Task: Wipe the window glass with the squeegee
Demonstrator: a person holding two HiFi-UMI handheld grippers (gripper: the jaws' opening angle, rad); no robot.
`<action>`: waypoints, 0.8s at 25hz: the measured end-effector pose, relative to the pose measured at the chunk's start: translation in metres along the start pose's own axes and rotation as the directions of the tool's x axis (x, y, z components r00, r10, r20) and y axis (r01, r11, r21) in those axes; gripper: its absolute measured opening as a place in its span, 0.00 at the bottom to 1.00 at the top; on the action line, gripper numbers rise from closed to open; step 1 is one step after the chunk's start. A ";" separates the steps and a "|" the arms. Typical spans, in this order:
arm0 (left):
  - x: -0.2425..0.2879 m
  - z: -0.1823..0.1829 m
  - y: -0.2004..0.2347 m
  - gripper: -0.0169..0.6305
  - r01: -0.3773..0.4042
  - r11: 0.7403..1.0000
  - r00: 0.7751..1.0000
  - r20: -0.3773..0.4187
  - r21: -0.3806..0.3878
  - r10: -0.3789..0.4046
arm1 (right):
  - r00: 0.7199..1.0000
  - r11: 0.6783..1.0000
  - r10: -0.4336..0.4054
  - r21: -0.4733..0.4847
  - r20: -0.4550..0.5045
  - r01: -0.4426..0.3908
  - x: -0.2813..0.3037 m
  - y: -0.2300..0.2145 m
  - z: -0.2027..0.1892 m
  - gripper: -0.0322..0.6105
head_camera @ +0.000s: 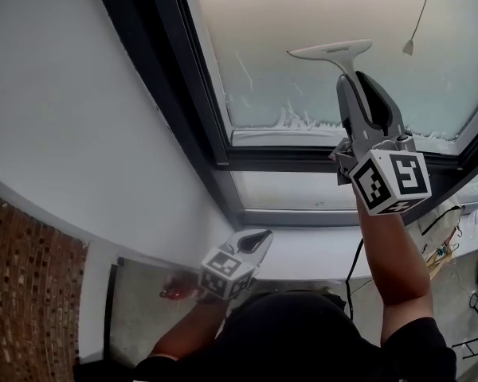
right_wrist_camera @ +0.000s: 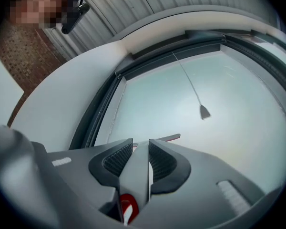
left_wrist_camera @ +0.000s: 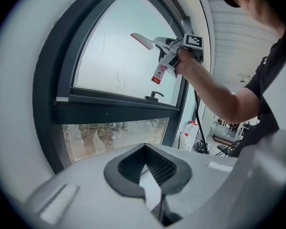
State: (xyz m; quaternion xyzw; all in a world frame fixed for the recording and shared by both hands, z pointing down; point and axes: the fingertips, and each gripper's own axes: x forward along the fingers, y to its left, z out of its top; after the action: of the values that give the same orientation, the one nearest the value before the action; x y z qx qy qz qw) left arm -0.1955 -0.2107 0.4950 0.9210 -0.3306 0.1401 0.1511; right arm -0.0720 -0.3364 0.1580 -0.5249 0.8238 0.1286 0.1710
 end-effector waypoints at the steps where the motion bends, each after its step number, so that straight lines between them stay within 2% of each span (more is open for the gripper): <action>1: -0.001 0.001 0.001 0.03 0.002 1.000 1.000 0.003 0.001 -0.002 | 1.000 1.000 0.002 -0.017 0.022 -0.001 0.008 0.002 0.013 0.25; 7: -0.014 -0.001 0.009 0.03 0.002 1.000 1.000 0.014 -0.009 -0.001 | 0.986 0.994 -0.027 -0.097 0.163 0.043 0.051 -0.001 0.109 0.25; 10: -0.020 -0.001 0.015 0.03 -0.009 1.000 1.000 0.020 -0.019 0.009 | 0.970 0.984 0.013 -0.178 0.241 0.031 0.076 0.011 0.157 0.25; 12: -0.023 0.001 0.018 0.03 -0.015 1.000 0.999 0.033 -0.024 0.016 | 0.960 0.965 0.051 -0.259 0.275 0.023 0.091 0.022 0.177 0.25; 15: -0.026 0.003 0.018 0.03 -0.012 1.000 0.998 0.055 -0.027 0.013 | 0.961 0.934 0.068 -0.356 0.267 0.033 0.110 0.032 0.182 0.25; 20: -0.031 0.001 0.019 0.03 -0.015 0.999 0.998 0.064 -0.036 0.017 | 0.973 0.935 0.029 -0.349 0.229 0.054 0.123 0.027 0.159 0.25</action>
State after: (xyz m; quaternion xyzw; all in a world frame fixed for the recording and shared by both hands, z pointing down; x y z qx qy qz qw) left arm -0.2307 -0.2073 0.4864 0.9196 -0.3449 0.1058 0.1555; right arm -0.1213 -0.3643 -0.0369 -0.5340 0.7584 0.3334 0.1691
